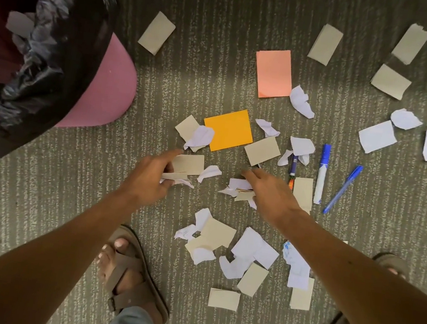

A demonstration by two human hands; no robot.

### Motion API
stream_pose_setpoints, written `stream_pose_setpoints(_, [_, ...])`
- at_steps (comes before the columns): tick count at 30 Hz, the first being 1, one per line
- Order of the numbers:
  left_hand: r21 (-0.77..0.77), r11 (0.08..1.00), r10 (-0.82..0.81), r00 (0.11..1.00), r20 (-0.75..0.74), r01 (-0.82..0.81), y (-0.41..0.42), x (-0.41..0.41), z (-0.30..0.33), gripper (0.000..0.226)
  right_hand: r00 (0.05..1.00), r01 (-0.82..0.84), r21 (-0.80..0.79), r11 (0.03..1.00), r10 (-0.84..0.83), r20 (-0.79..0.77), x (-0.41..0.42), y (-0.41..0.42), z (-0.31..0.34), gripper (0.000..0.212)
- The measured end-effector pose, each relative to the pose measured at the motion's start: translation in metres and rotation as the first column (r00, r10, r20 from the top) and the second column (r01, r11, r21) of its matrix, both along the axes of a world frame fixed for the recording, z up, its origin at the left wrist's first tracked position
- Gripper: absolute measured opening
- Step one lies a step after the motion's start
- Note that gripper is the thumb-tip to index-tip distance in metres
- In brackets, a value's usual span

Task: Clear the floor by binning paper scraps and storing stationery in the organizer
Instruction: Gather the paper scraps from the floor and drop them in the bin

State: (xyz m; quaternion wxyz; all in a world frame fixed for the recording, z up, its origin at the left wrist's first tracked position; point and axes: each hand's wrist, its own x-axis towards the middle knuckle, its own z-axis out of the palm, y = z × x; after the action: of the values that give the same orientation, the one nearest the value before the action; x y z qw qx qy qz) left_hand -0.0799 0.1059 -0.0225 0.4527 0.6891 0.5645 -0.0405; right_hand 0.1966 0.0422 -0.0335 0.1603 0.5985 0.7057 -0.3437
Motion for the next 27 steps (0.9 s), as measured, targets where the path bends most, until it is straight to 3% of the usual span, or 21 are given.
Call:
stream_pose_setpoints(6, [0.154, 0.971, -0.155, 0.973, -0.173, 0.182, 0.008, 0.019, -0.008, 0.02, 0.994, -0.058, 0.014, 0.998, 0.057, 0.097, -0.007, -0.003, 0.002, 0.061])
stream_pose_setpoints(13, [0.198, 0.935, -0.219, 0.917, -0.335, 0.296, -0.004, 0.039, -0.014, 0.021, 0.998, 0.04, 0.091, 0.995, -0.043, 0.034, -0.006, -0.017, -0.007, 0.046])
stream_pose_setpoints(16, [0.24, 0.941, -0.153, 0.932, -0.33, 0.239, -0.009, 0.042, -0.013, 0.021, 0.998, 0.033, 0.166, 0.986, -0.042, 0.049, -0.007, -0.02, -0.007, 0.047])
stream_pose_setpoints(20, [0.242, 0.964, -0.068, 0.981, -0.18, 0.111, -0.017, 0.039, -0.001, 0.025, 0.991, 0.003, 0.172, 0.985, -0.025, 0.13, -0.007, -0.025, 0.0, 0.031])
stream_pose_setpoints(23, [0.118, 0.991, 0.068, 0.995, -0.076, -0.059, -0.023, 0.036, 0.007, 0.032, 0.987, 0.09, 0.185, 0.979, -0.112, 0.112, 0.0, -0.033, 0.01, 0.021])
stream_pose_setpoints(27, [-0.093, 0.944, 0.31, 0.947, -0.082, -0.317, -0.036, 0.035, 0.016, 0.034, 0.978, 0.198, 0.234, 0.952, -0.208, 0.02, 0.013, -0.046, 0.026, 0.02])
